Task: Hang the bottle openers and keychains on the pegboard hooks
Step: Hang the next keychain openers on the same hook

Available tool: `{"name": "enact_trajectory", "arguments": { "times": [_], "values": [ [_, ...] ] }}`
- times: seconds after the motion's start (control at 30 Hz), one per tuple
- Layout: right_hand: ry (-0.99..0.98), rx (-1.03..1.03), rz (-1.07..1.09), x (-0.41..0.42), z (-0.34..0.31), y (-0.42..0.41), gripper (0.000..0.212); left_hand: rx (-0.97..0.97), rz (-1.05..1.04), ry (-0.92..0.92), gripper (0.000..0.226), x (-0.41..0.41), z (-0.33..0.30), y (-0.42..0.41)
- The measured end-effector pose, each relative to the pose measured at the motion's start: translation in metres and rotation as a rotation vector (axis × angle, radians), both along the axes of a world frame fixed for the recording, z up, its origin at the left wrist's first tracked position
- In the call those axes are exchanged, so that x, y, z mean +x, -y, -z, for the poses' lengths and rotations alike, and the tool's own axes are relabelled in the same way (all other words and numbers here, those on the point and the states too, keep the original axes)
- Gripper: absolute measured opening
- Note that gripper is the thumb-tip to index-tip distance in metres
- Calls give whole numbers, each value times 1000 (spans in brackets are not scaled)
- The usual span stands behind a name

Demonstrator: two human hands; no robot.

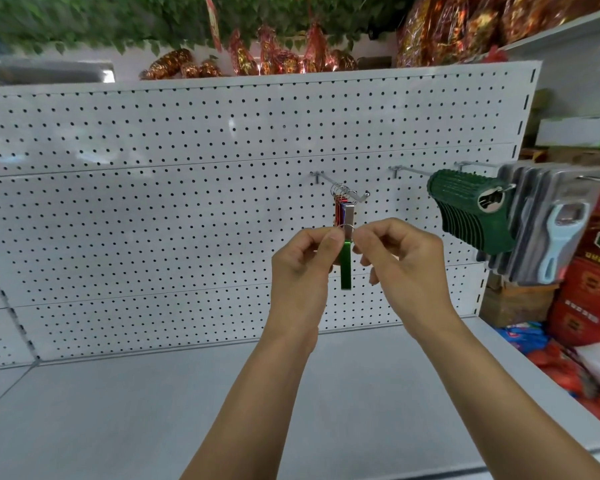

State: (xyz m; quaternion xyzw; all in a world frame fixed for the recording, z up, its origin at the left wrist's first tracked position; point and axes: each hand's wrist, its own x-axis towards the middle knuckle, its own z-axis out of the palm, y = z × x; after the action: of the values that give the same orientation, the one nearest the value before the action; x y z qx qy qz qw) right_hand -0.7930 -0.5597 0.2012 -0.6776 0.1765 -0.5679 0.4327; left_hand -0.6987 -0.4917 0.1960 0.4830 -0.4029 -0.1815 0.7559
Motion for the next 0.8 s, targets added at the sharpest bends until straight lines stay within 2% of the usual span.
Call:
{"name": "enact_trajectory", "arguments": {
  "times": [0.17,0.33,0.63,0.8],
  "values": [
    [9,-35,48,-1,-13,6,17,-27,-35,185,12,-7,-3,-1],
    [63,-41,76,1,-30,18,18,131,-190,475,14,-3,14,-5],
    [-30,23,127,15,-30,38,18,253,-326,686,19,13,46,-19],
    [-81,36,142,26,-26,49,22,291,-352,729,23,15,54,-26]
  ]
}}
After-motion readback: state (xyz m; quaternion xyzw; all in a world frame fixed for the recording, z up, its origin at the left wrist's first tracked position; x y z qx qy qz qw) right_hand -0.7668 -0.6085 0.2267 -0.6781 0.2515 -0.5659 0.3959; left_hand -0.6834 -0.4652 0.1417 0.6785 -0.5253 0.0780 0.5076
